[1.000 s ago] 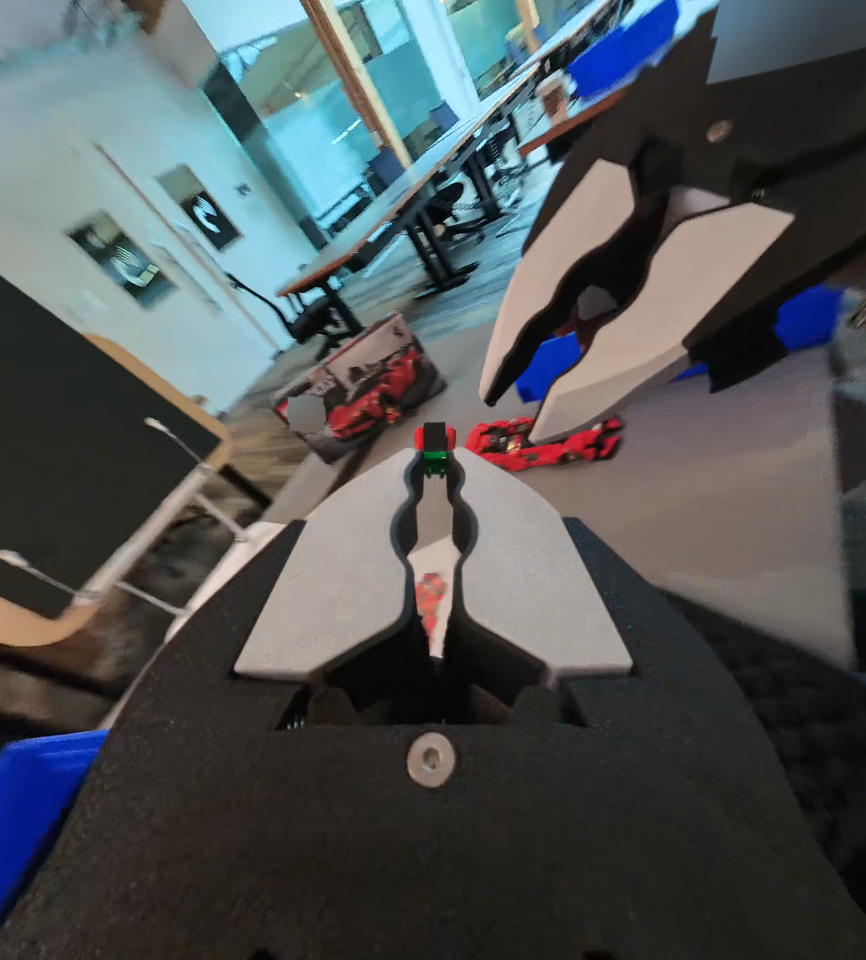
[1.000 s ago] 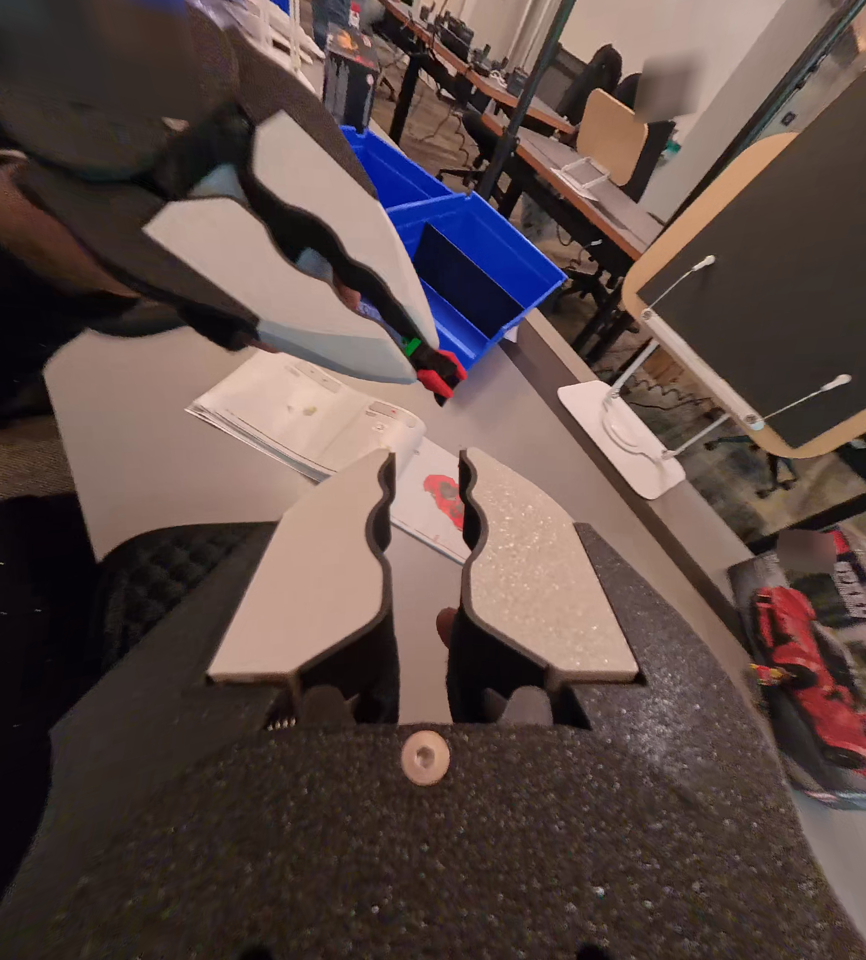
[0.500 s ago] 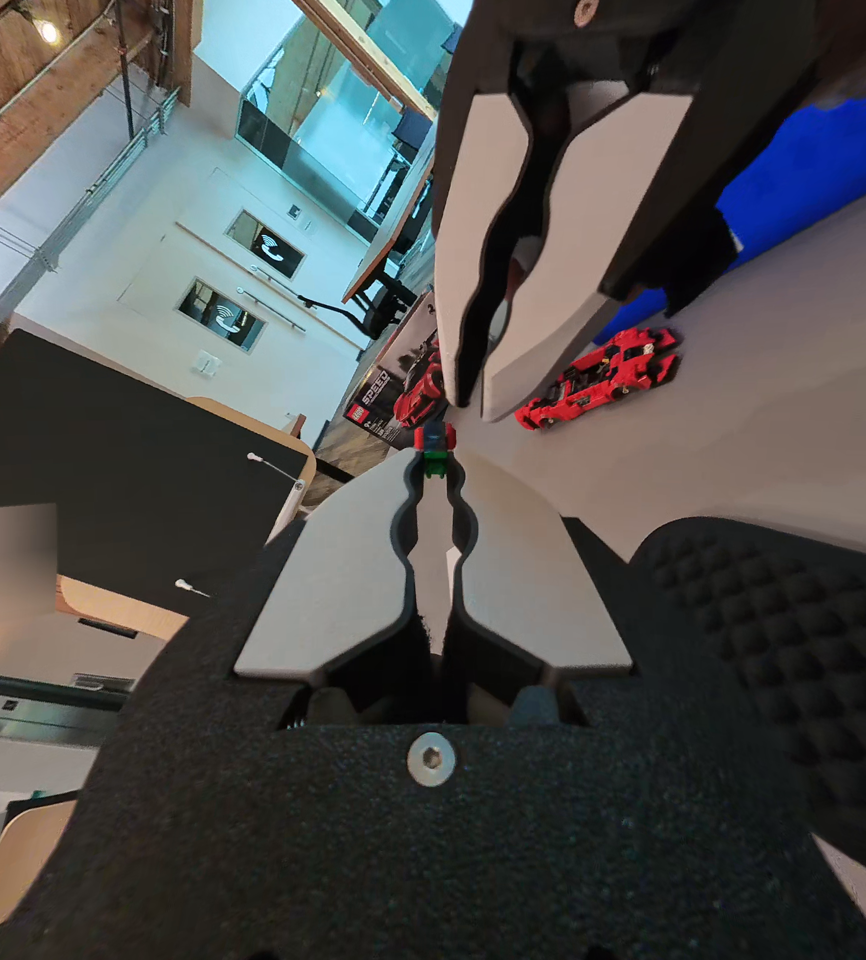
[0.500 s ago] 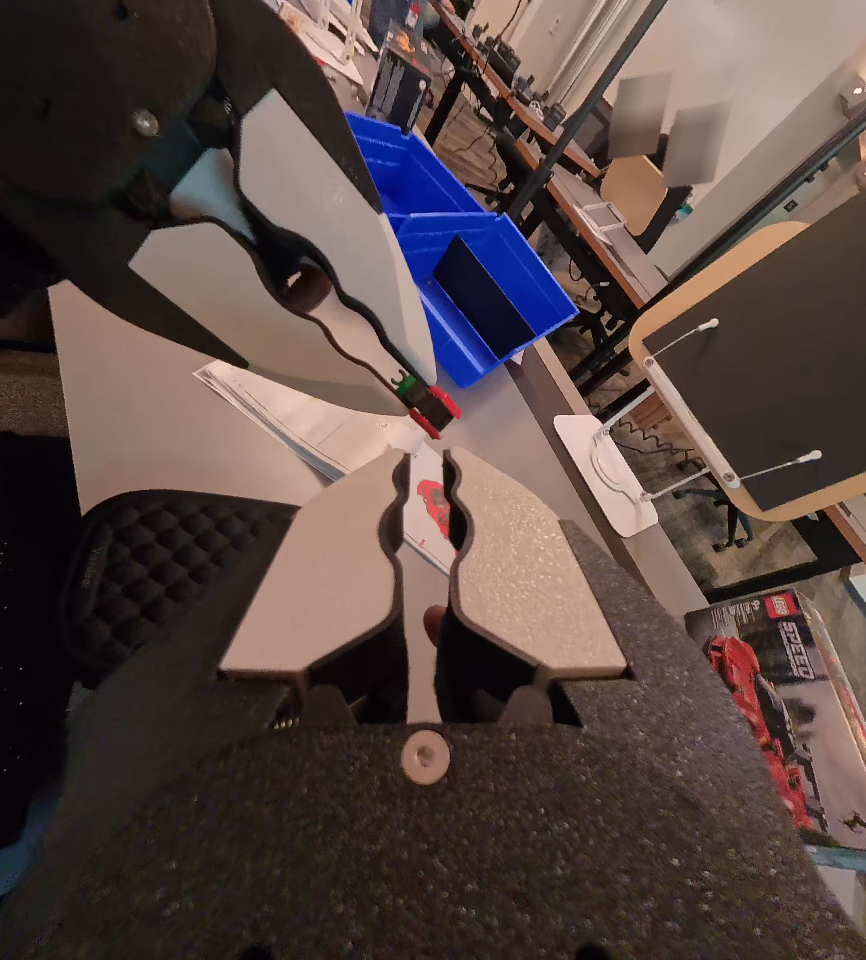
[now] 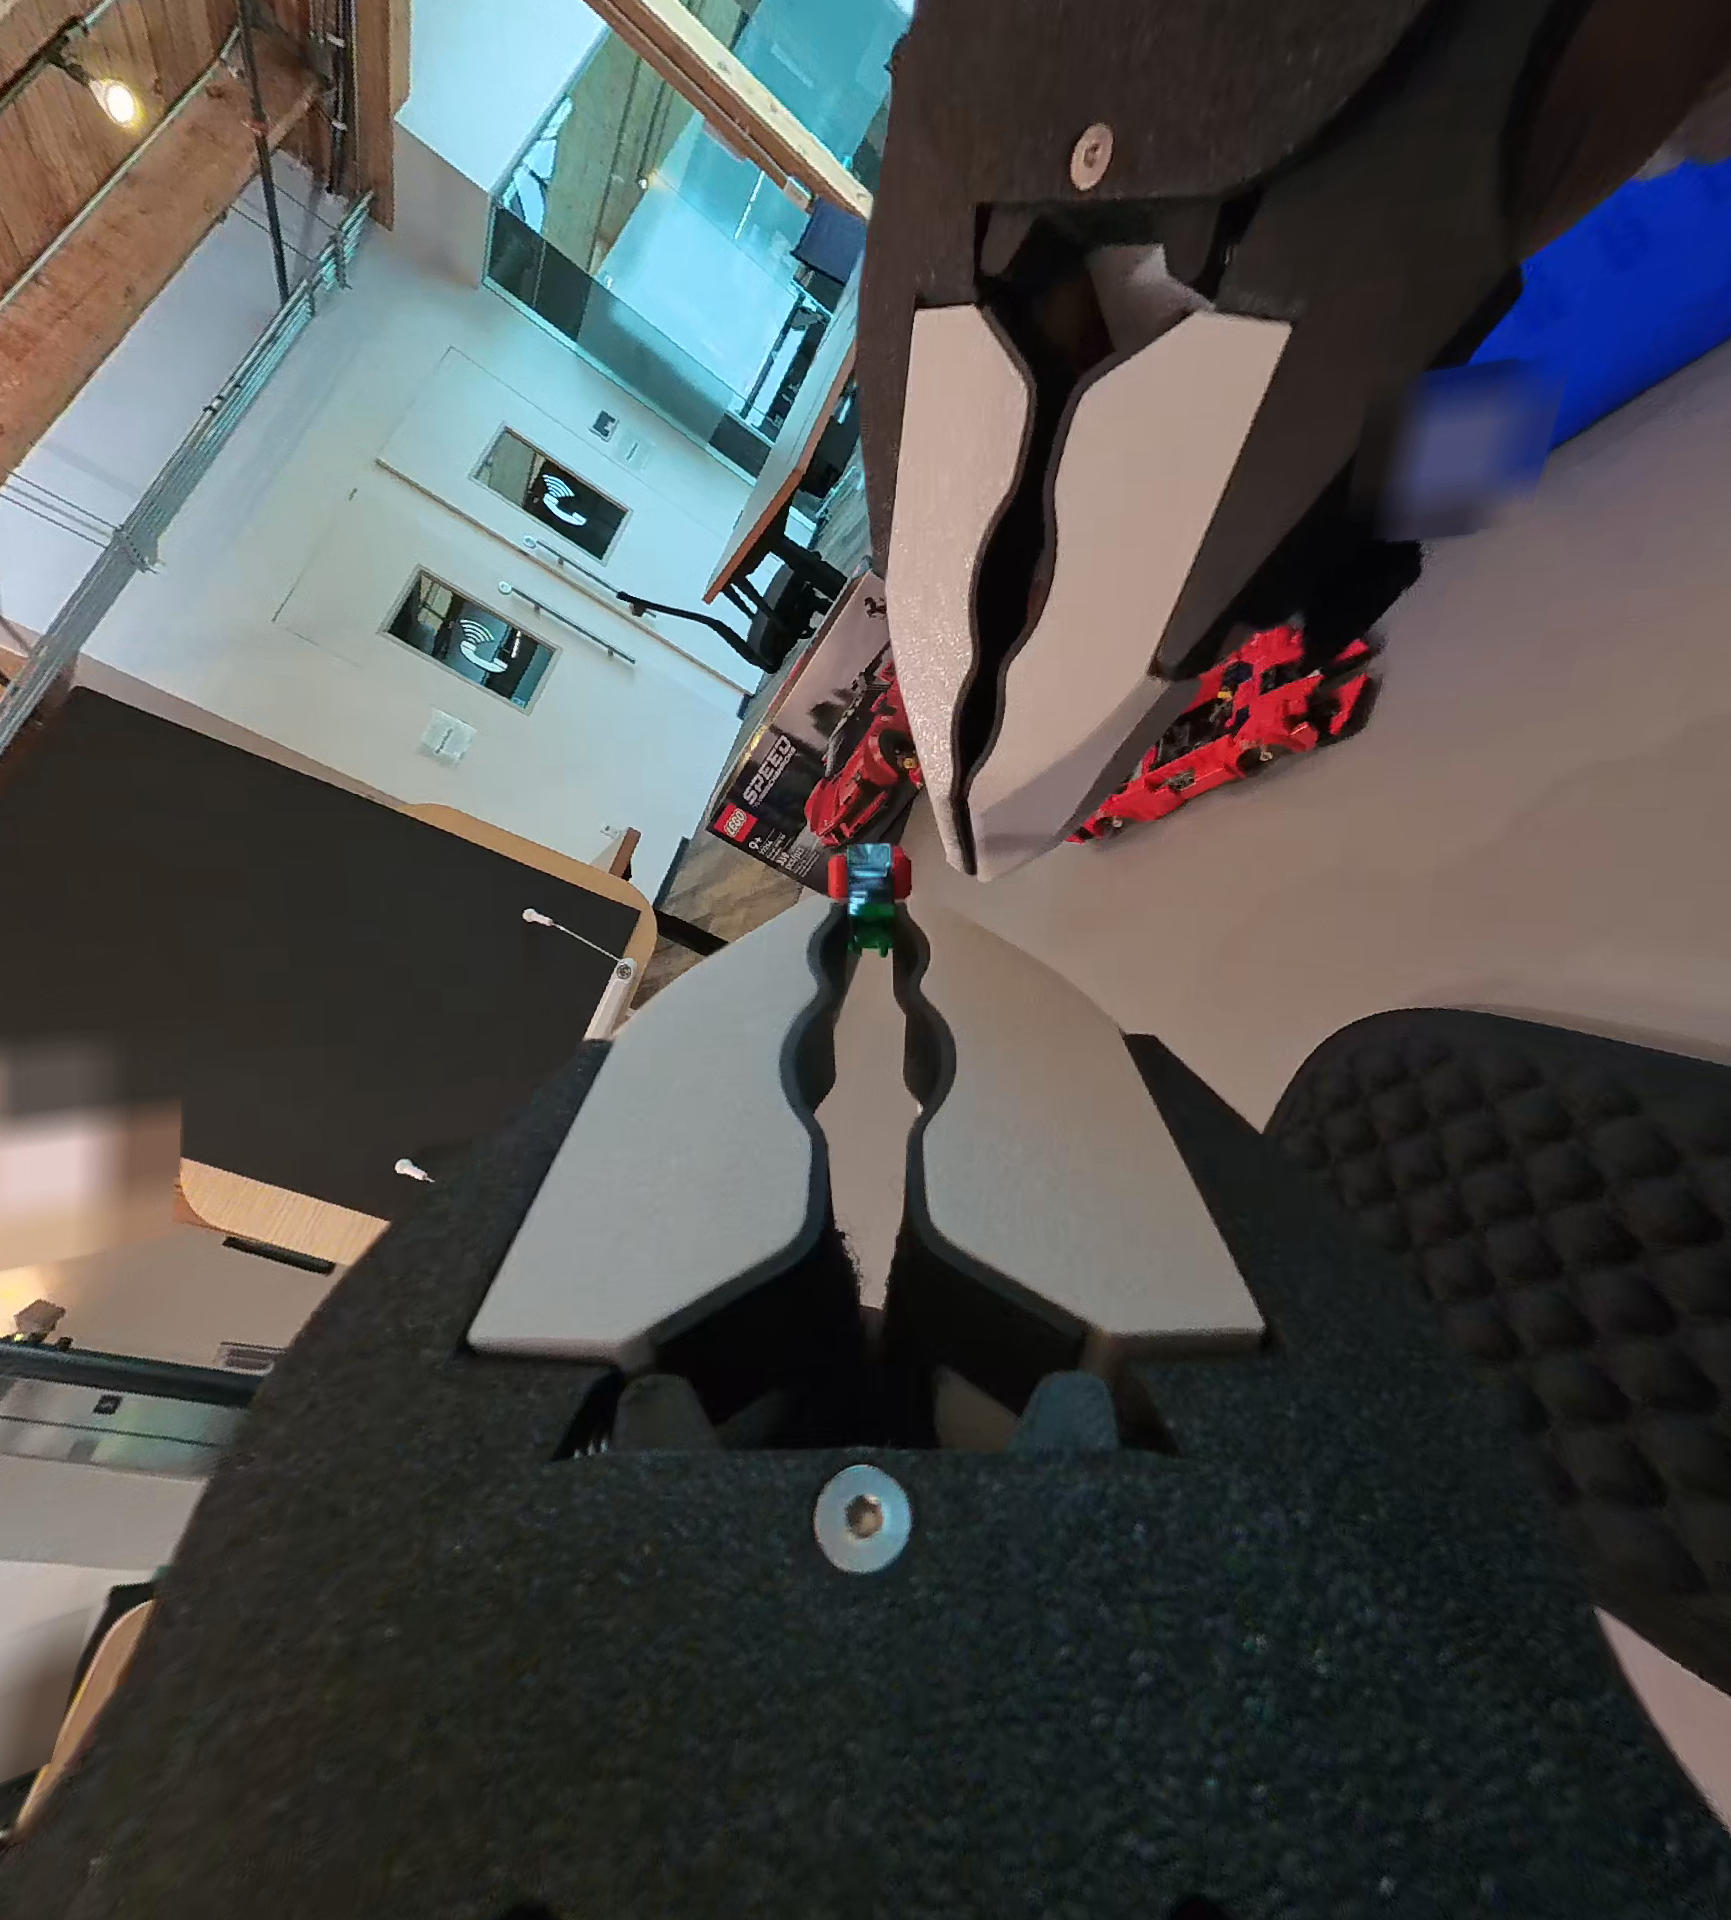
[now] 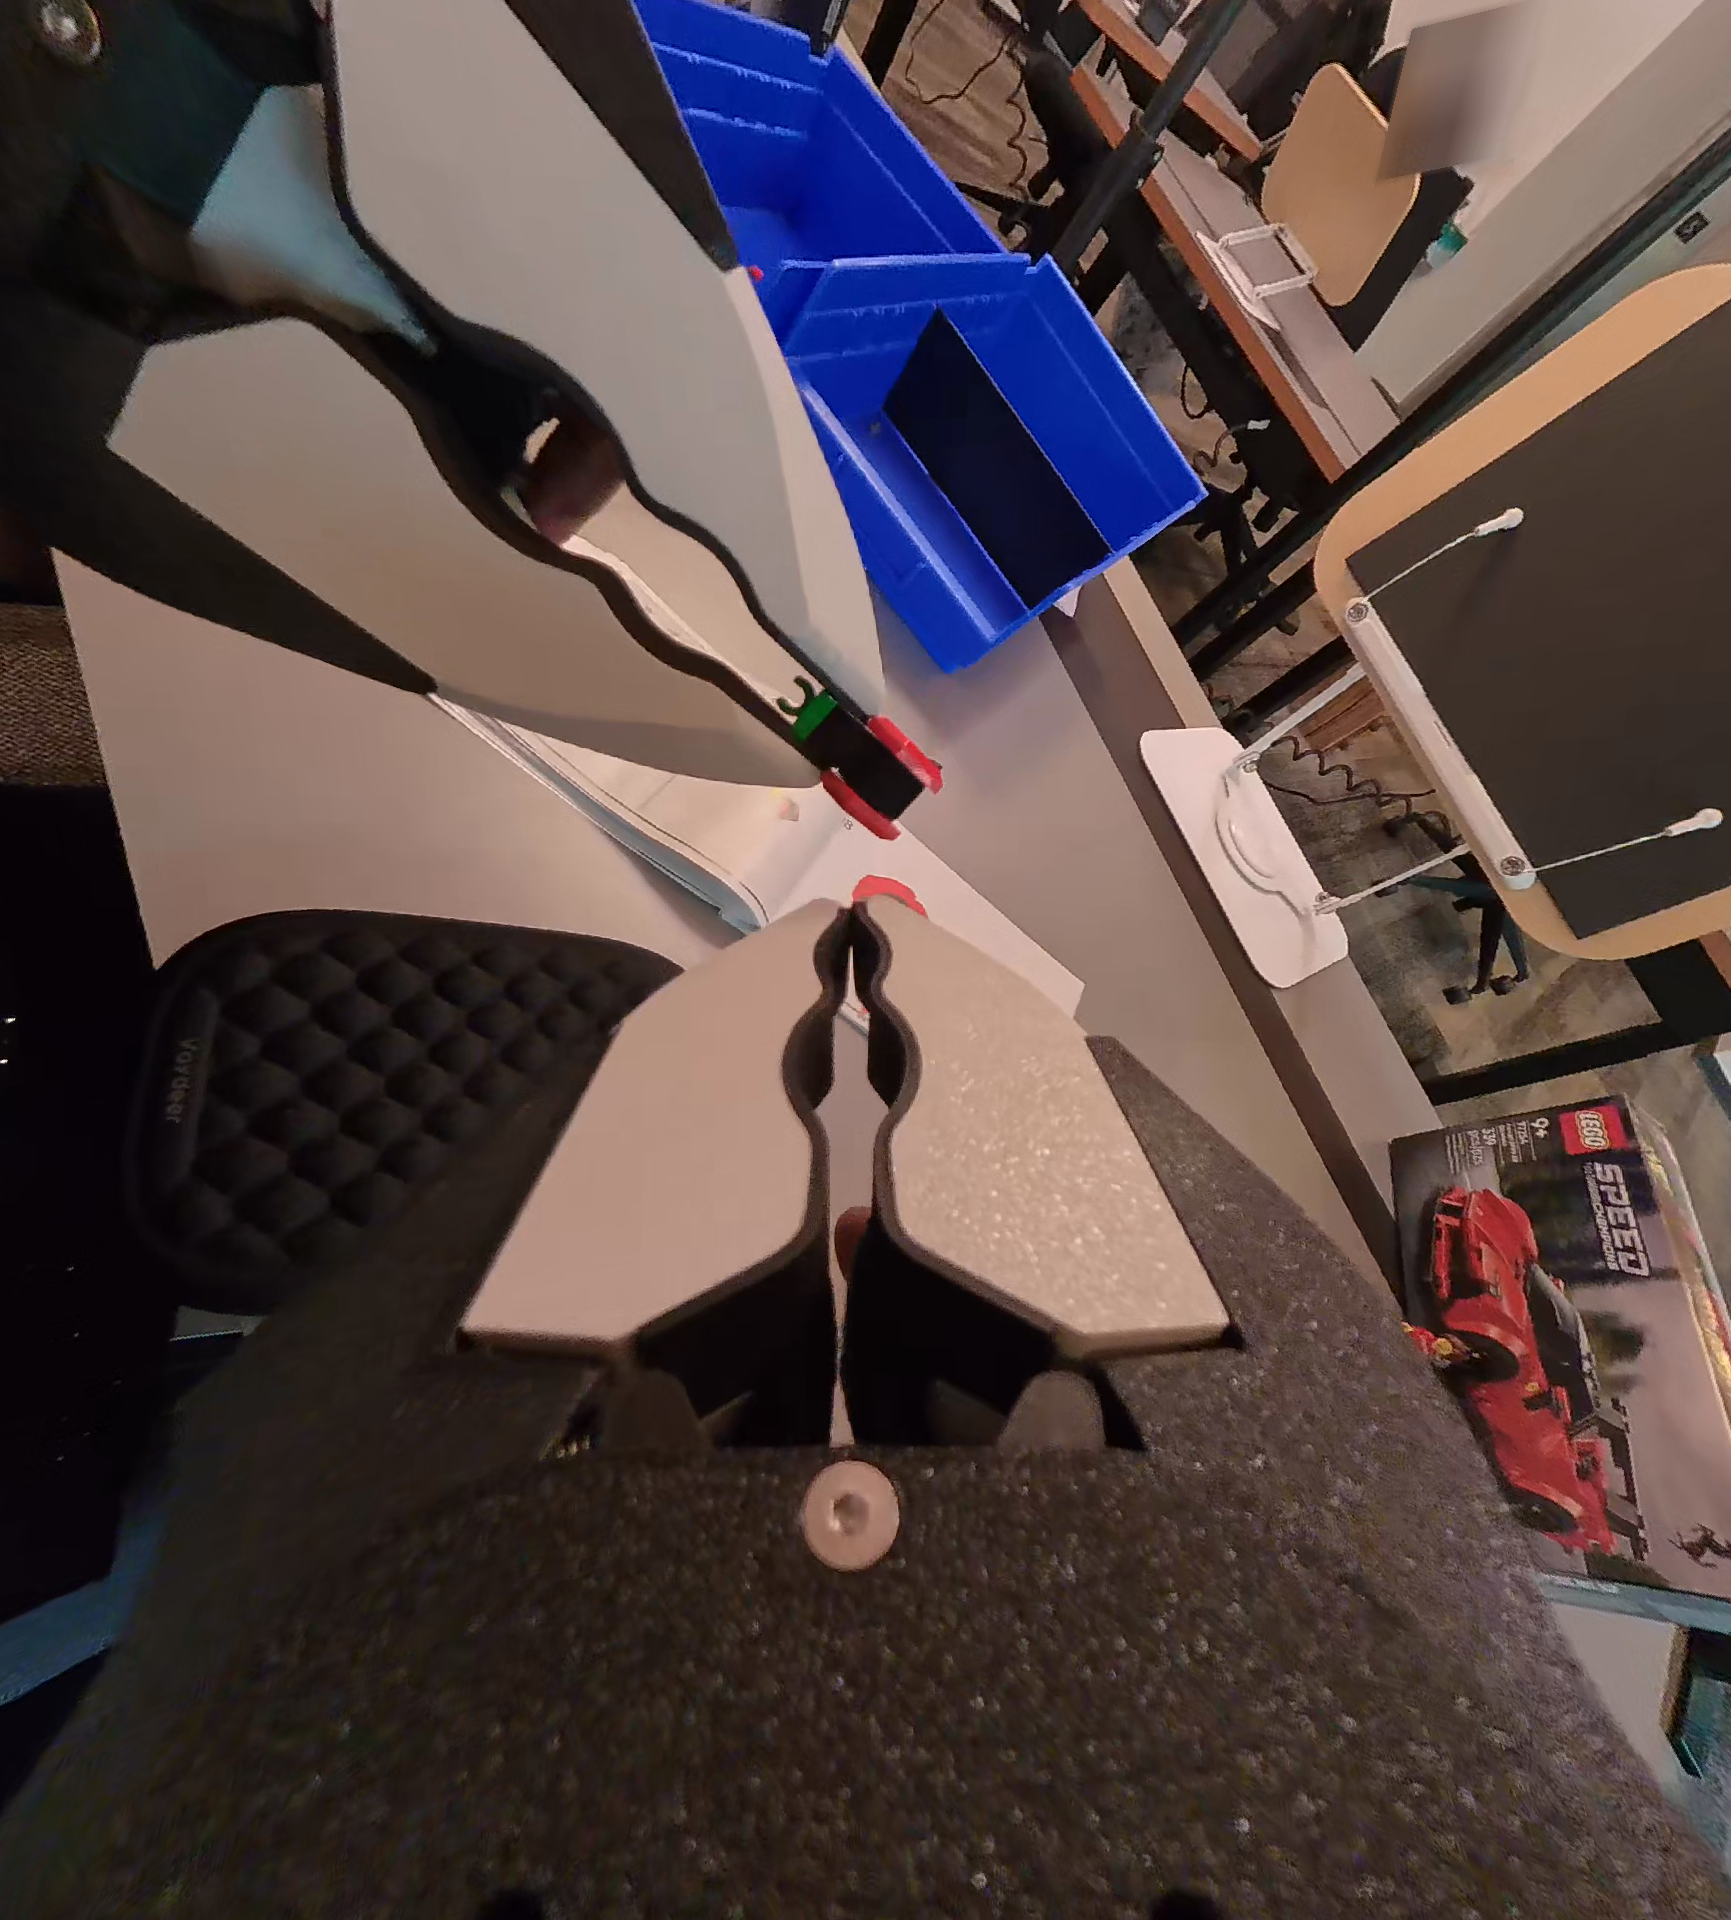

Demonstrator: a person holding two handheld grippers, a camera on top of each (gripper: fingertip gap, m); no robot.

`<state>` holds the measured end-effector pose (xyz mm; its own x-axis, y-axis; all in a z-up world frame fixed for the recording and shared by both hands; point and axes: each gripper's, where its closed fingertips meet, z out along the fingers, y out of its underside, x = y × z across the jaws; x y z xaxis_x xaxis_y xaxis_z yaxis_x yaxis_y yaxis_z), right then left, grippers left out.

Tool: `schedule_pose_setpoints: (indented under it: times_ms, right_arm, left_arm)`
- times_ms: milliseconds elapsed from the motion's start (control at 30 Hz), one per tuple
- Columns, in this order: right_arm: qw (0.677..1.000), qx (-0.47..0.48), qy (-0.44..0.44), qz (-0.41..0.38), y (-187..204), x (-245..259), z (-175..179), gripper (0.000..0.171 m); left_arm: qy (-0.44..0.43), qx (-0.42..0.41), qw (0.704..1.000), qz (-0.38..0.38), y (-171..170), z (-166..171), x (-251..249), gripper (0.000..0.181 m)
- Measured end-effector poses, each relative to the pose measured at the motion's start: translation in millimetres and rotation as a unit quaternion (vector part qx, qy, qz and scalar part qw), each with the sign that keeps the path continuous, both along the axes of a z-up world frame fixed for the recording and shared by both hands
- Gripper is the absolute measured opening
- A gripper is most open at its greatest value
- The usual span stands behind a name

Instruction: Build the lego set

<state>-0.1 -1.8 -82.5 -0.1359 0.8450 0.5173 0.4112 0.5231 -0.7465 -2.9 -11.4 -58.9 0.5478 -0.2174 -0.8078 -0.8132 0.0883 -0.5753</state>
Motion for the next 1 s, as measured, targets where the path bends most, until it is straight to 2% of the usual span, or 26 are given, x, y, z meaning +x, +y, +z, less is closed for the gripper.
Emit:
schedule_pose_setpoints:
  times_ms: [200, 267, 333, 433, 567, 800, 1000]
  right_arm:
    - [1.0, -0.012, -0.003, -0.002, -1.3, 0.3, -1.2, 0.0]
    - [0.999, -0.034, -0.022, -0.033, 5.1, 1.7, -7.3, 0.0]
    - [0.995, -0.054, -0.069, -0.057, 10.4, 5.8, -21.9, 0.0]
    - [0.993, -0.048, -0.103, -0.019, 4.7, 5.6, -36.0, 0.0]
    - [0.99, -0.036, -0.133, -0.019, 5.2, 7.4, -45.8, 0.0]
    - [0.985, -0.007, -0.171, -0.02, 2.8, 5.7, -59.0, 0.0]
    - [0.986, 0.012, -0.165, -0.024, -0.3, 4.5, -55.7, 0.0]
  left_arm:
    - [0.014, 0.001, 1.0, 0.013, 1.8, -4.0, -4.0, 0.007]
    - [0.013, -0.004, 1.0, 0.006, 2.4, -6.6, -3.1, 0.007]
    - [0.023, -0.01, 1.0, -0.017, 2.2, -8.9, 0.2, 0.008]
    - [0.032, -0.032, 0.996, -0.081, 0.7, -11.2, 7.2, 0.008]
    - [0.04, -0.057, 0.987, -0.147, -4.5, -7.8, 8.5, 0.008]
    - [0.014, -0.085, 0.974, -0.208, -10.7, -1.7, 13.5, 0.008]
    - [-0.016, -0.09, 0.972, -0.215, -11.5, -1.5, 15.3, 0.008]
